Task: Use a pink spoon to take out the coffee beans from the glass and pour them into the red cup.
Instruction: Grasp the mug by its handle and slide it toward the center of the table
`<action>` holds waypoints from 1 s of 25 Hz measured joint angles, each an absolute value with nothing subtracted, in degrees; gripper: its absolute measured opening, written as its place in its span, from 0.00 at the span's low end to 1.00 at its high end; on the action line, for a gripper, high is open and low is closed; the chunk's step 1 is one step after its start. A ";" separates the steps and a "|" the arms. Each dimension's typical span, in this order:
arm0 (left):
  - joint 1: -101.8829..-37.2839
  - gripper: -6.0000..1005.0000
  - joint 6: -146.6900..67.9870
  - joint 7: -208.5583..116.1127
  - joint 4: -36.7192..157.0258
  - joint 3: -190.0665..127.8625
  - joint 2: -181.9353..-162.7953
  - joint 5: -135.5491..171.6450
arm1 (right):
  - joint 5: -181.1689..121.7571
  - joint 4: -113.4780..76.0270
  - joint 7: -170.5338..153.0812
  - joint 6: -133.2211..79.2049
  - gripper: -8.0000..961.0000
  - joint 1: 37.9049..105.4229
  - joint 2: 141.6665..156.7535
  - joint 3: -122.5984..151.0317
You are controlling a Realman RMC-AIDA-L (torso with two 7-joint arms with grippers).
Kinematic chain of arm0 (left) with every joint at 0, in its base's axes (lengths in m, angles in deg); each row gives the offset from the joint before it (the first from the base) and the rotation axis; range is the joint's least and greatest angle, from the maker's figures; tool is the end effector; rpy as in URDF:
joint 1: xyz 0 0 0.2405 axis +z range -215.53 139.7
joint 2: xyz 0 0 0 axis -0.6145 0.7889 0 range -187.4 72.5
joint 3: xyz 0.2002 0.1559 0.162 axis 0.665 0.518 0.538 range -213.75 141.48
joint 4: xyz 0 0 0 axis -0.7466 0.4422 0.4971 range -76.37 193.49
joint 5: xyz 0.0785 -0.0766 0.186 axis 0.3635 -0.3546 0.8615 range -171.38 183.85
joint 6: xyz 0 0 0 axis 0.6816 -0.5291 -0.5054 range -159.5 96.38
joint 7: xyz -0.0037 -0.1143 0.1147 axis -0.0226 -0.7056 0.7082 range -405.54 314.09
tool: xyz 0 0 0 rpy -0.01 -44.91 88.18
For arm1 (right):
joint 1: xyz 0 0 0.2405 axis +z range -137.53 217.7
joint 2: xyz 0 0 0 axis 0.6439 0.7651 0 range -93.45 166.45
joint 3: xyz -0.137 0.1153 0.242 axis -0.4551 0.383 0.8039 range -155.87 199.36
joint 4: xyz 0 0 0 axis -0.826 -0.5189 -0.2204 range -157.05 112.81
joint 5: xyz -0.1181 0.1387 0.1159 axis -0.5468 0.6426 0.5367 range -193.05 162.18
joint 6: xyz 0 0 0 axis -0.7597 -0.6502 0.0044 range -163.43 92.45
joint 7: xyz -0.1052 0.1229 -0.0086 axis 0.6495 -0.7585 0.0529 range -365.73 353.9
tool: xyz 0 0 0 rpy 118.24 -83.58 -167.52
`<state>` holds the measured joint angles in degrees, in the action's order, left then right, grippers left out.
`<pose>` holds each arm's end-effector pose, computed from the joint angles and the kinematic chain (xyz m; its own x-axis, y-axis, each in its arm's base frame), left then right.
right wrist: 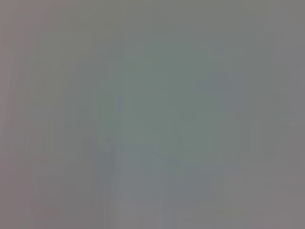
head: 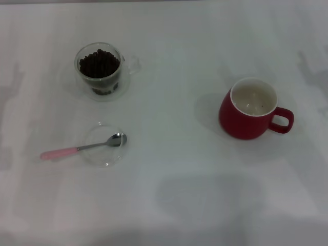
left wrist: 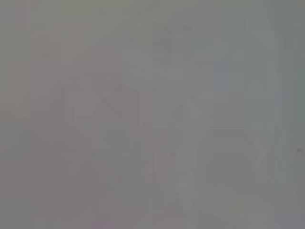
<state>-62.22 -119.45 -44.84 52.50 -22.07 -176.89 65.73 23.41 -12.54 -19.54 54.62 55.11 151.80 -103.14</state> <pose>-0.3696 0.3308 -0.0005 0.7712 -0.2766 0.5734 0.6049 0.0377 -0.7954 0.3776 0.2977 0.0225 0.6418 0.3267 -0.6939 -0.6874 -0.1560 -0.7093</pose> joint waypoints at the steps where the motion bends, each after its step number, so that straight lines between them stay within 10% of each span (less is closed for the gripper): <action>1: -62.18 0.89 -119.46 -44.92 52.49 -22.07 -176.89 65.69 | 23.41 -12.54 -19.54 54.70 0.76 55.15 151.80 -103.14; 25: -62.05 0.89 -119.37 -44.96 52.50 -22.08 -176.80 66.04 | 22.46 -14.40 -19.52 54.89 0.76 54.55 151.51 -103.92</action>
<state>-62.05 -119.37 -44.96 52.50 -22.08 -176.80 66.04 22.46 -14.40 -19.52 54.89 54.55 151.51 -103.92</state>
